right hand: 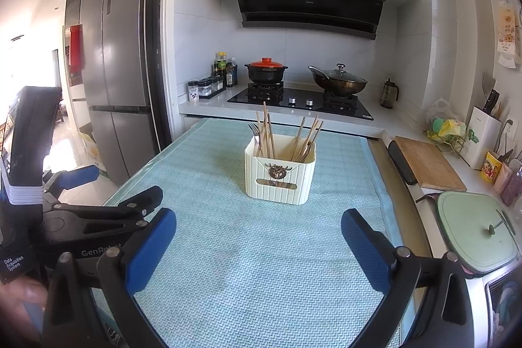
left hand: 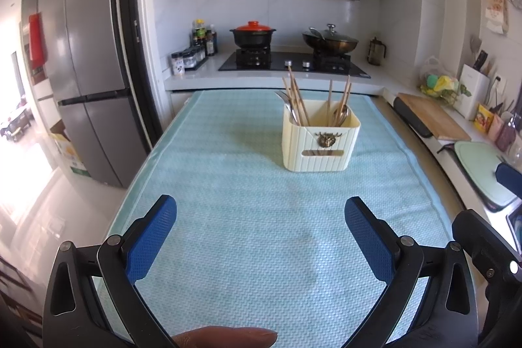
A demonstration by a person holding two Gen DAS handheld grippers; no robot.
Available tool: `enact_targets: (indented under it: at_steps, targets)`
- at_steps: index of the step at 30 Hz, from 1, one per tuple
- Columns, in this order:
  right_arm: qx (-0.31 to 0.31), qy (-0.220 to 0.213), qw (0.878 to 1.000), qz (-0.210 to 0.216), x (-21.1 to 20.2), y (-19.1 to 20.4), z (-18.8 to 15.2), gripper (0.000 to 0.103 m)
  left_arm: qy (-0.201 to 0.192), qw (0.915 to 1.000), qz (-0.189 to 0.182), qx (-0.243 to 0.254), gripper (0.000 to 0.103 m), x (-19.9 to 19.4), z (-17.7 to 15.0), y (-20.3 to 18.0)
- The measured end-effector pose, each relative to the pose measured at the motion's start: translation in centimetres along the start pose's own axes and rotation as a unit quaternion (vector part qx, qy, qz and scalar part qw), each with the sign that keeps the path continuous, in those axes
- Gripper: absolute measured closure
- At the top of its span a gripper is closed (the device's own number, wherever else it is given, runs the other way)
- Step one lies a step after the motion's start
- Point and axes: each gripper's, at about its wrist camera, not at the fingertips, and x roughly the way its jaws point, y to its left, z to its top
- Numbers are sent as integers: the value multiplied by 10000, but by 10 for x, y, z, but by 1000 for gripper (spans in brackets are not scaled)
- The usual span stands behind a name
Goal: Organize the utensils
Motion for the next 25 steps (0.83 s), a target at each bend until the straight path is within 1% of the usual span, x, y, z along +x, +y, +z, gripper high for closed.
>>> enact_targets:
  at_steps: [16, 20, 25]
  targets:
    - [-12, 7, 10000, 2, 0, 1, 0, 0, 41, 10000, -5, 24, 0, 2, 0, -2]
    - [-3, 30, 10000, 1, 0, 0, 0, 0, 68, 10000, -58, -2, 0, 4, 0, 0]
    - [-3, 43, 10000, -1, -1, -3, -3, 0, -36, 10000, -17, -10, 1, 2, 0, 0]
